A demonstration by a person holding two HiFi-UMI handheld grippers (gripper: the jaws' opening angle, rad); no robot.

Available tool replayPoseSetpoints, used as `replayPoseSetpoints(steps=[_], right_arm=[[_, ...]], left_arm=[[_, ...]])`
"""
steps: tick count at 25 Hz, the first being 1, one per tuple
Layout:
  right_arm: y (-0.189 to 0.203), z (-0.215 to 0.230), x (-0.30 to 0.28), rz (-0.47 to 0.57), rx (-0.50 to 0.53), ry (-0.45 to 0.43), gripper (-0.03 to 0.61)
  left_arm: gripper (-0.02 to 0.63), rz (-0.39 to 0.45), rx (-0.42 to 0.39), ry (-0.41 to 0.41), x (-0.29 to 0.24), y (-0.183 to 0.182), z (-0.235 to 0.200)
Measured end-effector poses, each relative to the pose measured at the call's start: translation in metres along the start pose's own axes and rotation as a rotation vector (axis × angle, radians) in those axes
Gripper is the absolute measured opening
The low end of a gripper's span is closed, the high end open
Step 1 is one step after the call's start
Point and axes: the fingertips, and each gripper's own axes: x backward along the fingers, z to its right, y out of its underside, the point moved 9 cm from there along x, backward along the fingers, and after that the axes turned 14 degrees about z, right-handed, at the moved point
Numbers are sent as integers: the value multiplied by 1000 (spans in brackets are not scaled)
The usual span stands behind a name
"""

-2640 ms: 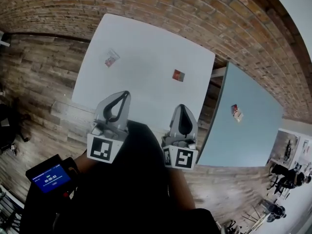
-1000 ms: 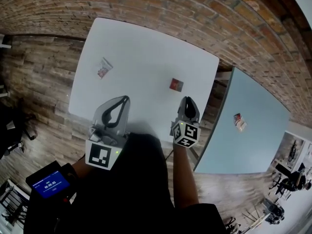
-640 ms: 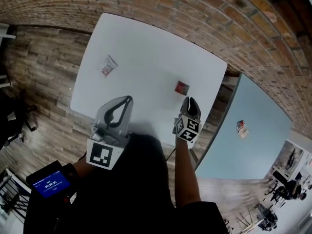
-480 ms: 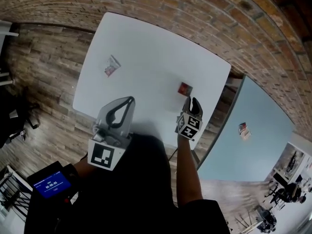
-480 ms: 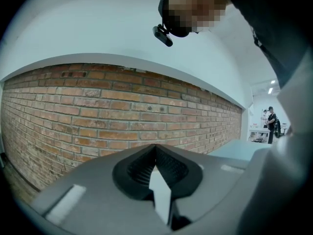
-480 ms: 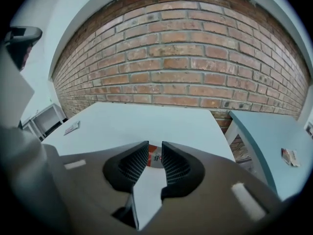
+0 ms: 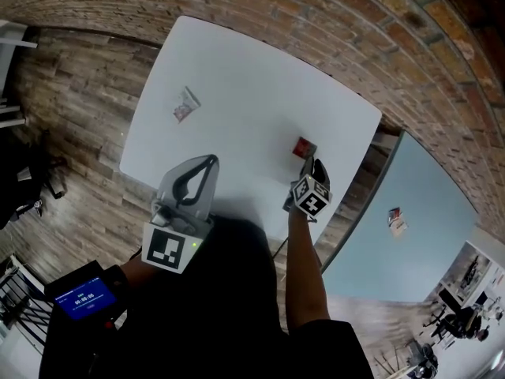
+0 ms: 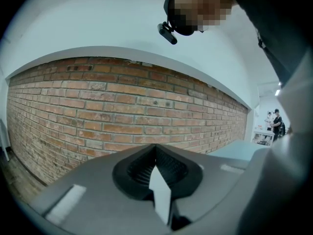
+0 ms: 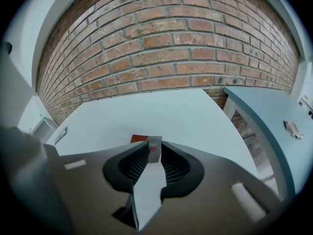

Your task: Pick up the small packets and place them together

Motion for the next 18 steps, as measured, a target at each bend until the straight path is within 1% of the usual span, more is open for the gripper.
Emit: replayPoseSetpoints(steps=[3,9,14,18], right_arm=[[4,-2,-1,-22,-6,7,87],[9,-1,-5,-67,-69,34,87],[14,-1,-8,-87,-104,41,87],[17,-1,-12,-94,-121,39,81]], left_arm=[[0,-4,6,-4,0,0,0],[0,-8,3,-8,-1,1,-1],[0,-27,50,-54,0,4,-9],[0,-22,49,-68,2,3,-13]])
